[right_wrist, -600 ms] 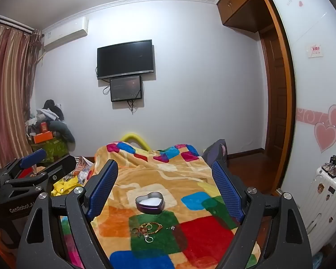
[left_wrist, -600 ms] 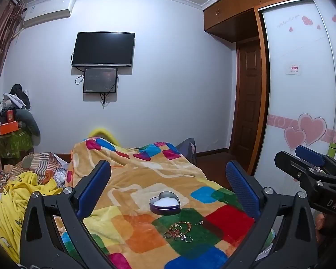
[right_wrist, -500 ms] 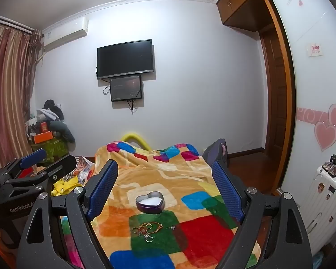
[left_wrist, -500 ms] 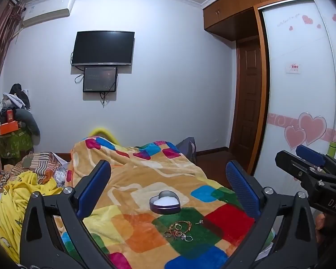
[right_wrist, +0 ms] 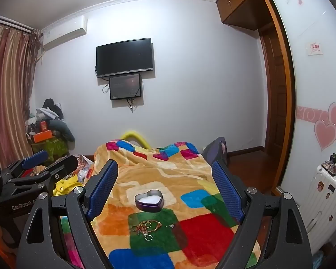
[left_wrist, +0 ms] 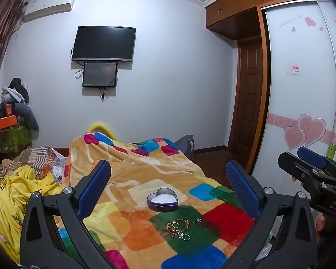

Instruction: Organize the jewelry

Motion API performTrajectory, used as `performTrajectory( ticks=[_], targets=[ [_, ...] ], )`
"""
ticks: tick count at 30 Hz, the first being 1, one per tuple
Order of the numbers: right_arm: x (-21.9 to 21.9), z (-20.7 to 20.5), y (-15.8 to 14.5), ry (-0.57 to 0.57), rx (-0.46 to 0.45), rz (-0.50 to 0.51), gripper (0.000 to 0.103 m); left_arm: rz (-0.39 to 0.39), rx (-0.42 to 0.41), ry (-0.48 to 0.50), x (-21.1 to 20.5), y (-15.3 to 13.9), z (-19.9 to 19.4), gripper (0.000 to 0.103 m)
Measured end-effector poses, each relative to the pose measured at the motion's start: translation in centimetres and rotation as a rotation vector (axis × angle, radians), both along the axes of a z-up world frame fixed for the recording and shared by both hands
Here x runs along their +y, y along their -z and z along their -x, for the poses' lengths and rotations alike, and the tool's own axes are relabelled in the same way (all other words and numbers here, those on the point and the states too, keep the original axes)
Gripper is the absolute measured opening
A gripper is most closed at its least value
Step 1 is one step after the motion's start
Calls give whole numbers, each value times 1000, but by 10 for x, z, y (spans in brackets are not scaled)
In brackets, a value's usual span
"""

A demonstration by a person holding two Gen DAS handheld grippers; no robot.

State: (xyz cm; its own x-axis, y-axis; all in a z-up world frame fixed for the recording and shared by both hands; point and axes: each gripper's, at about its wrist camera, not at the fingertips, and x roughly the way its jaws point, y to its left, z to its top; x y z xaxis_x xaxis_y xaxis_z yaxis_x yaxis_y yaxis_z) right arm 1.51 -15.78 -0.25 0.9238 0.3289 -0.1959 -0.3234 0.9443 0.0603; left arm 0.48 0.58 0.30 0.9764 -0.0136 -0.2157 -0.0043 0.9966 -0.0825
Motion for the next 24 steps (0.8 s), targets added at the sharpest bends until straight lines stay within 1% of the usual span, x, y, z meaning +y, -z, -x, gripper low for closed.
performTrajectory(
  ticks=[5, 8, 24],
  targets=[
    [1, -1, 2, 0, 2, 2, 84, 3, 8, 6, 0, -2, -1, 103],
    [-1, -2, 6, 1, 3, 1, 84, -1, 10, 5, -2, 3, -2, 103],
    [1, 0, 4, 0, 3, 3, 84, -3, 7, 5, -5, 3, 0, 103]
  ],
)
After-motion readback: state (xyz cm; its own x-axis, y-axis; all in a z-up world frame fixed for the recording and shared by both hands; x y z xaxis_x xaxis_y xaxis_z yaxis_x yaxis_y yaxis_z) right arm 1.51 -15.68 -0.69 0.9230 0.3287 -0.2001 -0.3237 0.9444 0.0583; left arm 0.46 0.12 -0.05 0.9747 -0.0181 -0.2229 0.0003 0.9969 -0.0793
